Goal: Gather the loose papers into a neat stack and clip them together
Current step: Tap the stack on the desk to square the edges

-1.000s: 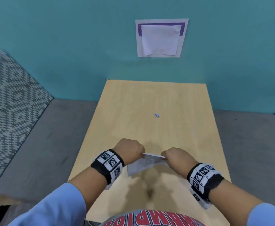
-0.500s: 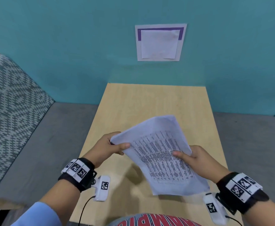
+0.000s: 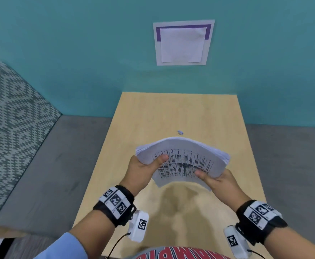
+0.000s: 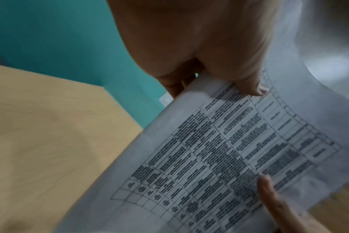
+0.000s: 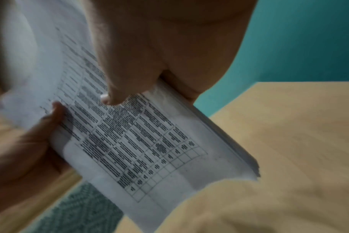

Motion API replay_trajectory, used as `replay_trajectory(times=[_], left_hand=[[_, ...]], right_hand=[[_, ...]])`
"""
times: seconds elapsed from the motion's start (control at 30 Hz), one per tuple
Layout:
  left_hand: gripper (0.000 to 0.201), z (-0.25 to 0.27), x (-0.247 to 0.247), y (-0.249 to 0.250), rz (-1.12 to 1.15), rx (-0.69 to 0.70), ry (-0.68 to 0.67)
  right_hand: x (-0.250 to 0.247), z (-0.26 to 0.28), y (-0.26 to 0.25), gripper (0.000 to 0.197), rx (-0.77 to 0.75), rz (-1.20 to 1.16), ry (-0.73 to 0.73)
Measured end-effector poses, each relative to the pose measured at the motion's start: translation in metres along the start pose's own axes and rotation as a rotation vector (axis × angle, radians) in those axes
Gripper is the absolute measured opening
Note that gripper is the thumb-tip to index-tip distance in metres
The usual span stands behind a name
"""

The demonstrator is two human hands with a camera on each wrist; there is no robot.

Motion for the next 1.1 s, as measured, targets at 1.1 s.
replay_trajectory(times=[1.1], left_hand=[[0.056, -0.009, -0.097, -0.062, -0.433, -0.418, -0.040]], right_hand=[[0.019, -0.100, 0.065, 0.065, 0.346, 0.102, -0.357]])
Point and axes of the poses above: each hand's wrist, its own z-axis away from the middle knuckle, its own x-axis out of the palm, y = z × x, the point moved 9 cm from there along -z, towards the middle knuckle, and after that the axes turned 10 degrees about -y, right-handed, at the moved point
